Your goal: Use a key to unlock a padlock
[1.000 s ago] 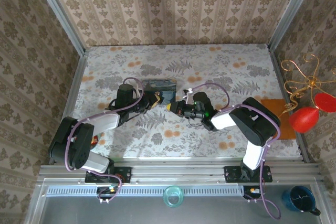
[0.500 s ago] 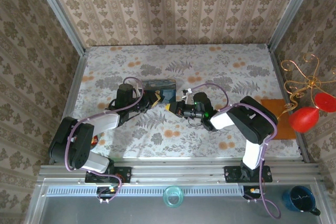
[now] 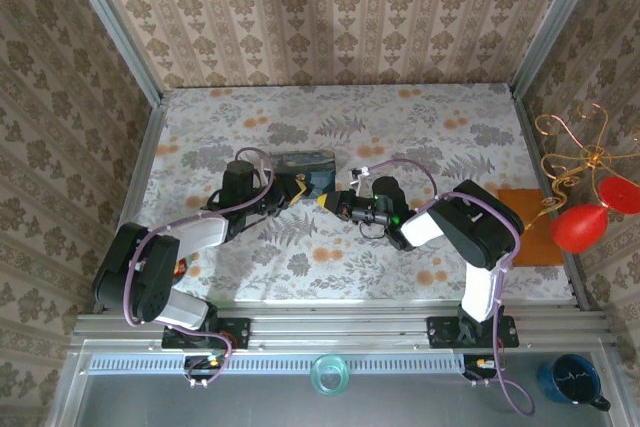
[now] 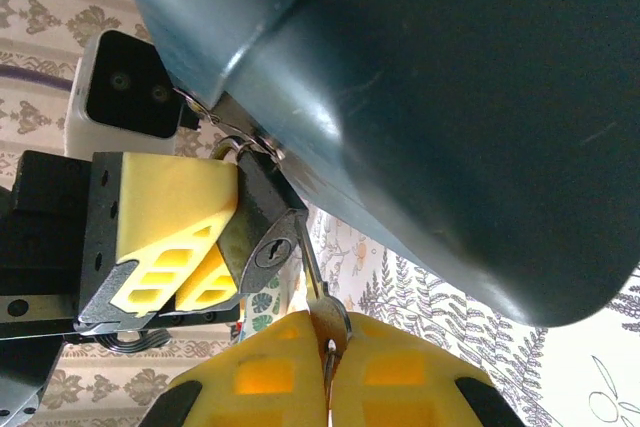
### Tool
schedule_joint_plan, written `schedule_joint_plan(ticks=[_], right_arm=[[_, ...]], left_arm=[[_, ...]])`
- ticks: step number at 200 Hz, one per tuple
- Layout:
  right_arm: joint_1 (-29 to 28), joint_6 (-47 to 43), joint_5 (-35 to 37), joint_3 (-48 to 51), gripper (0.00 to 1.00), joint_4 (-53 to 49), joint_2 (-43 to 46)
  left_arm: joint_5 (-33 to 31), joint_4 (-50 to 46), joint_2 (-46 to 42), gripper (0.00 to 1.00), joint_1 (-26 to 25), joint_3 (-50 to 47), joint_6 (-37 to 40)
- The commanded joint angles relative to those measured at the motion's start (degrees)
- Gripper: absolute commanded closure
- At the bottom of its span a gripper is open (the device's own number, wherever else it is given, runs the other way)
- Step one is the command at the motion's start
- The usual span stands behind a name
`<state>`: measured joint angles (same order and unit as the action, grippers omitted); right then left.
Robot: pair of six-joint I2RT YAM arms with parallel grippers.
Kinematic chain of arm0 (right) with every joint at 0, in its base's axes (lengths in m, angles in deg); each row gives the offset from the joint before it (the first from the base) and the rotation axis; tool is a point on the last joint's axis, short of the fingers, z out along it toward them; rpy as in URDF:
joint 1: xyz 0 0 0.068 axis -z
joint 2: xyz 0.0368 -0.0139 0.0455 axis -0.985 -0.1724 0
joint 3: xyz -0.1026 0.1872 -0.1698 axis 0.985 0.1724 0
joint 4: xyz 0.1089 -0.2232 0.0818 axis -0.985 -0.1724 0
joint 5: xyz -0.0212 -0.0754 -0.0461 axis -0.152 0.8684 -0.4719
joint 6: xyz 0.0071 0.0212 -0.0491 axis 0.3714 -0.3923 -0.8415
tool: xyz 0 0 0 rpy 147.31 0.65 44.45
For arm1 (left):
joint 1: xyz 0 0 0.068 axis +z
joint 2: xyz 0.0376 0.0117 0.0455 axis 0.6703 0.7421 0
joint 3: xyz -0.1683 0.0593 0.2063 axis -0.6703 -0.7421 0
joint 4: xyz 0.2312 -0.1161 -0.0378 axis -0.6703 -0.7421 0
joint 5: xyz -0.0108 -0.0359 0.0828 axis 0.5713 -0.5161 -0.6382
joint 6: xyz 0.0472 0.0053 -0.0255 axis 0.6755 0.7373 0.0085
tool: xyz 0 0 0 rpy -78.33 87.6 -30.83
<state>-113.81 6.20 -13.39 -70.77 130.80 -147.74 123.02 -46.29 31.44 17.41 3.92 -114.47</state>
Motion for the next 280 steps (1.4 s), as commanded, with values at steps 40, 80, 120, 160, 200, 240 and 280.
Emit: schedule_joint_plan(ticks=[40,80,120,160,200,240,280], right_arm=[[-0.18,-1.14,-1.73,0.03,1.00,2.55,-0.58],[-0.46,-1.85,-1.94,0.27,1.00,2.61,-0.50],[-0.55,-2.09,-1.87,1.15,1.00,3.64,-0.06],[-0.63,-1.97,-1.98,1.34,1.00,4.66,-0.05],[-0.63,-1.70,-1.82,0.90,1.00,5.14,-0.16],[-0.63,-1.66,-1.82,0.87,1.00,5.35,-0.43],[-0.63,-1.62,-1.69,1.07,1.00,5.79,-0.16]], left_arm=[[1.57,4.22,-1.55,0.90,-0.44,-0.07,-1.43],[1.86,4.94,-1.55,0.90,-0.63,0.05,-2.08],[1.77,5.03,-1.29,0.90,-0.63,0.01,-2.09],[1.51,5.07,-1.12,0.90,-1.04,0.01,-2.08],[1.60,4.41,-1.20,0.91,-1.15,0.01,-1.90],[1.60,4.06,-1.11,0.90,-1.15,-0.02,-1.73],[1.60,4.11,-0.89,0.90,-1.15,0.10,-1.73]])
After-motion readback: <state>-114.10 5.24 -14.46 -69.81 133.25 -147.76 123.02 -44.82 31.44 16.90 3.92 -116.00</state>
